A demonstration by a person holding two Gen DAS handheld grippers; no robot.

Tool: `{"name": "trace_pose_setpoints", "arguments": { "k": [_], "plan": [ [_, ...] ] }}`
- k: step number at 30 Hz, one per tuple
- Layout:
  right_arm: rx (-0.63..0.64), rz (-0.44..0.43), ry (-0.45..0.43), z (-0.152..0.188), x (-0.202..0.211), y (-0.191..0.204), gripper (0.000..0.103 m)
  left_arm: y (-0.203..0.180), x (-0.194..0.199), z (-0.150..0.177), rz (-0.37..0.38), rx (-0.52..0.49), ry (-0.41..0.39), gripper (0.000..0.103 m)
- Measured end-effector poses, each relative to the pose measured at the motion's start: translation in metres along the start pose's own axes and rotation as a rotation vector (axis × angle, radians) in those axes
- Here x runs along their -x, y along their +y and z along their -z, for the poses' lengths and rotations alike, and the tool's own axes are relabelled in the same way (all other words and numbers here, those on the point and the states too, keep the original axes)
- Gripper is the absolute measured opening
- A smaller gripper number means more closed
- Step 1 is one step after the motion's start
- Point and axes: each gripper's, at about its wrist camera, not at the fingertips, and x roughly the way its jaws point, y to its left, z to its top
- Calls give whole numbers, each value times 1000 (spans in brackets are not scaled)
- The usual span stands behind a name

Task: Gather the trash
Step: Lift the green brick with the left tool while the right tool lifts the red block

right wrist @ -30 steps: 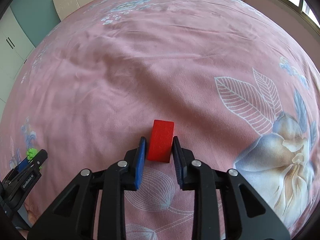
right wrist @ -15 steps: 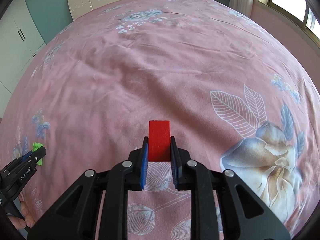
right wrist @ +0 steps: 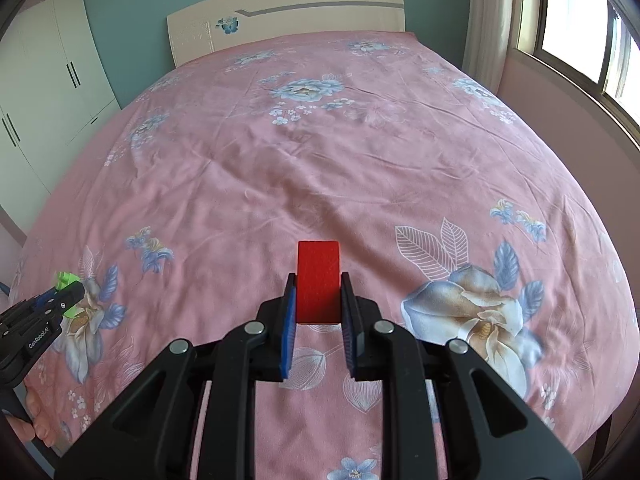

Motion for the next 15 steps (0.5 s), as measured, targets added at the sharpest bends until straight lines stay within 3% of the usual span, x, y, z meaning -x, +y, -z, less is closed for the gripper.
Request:
{"name": "trace_pose_setpoints", "arguments": {
  "k": [15],
  "plan": [
    [85, -31, -177, 21, 175, 28, 21, 0, 175, 20, 18, -93, -195, 24]
  ]
}}
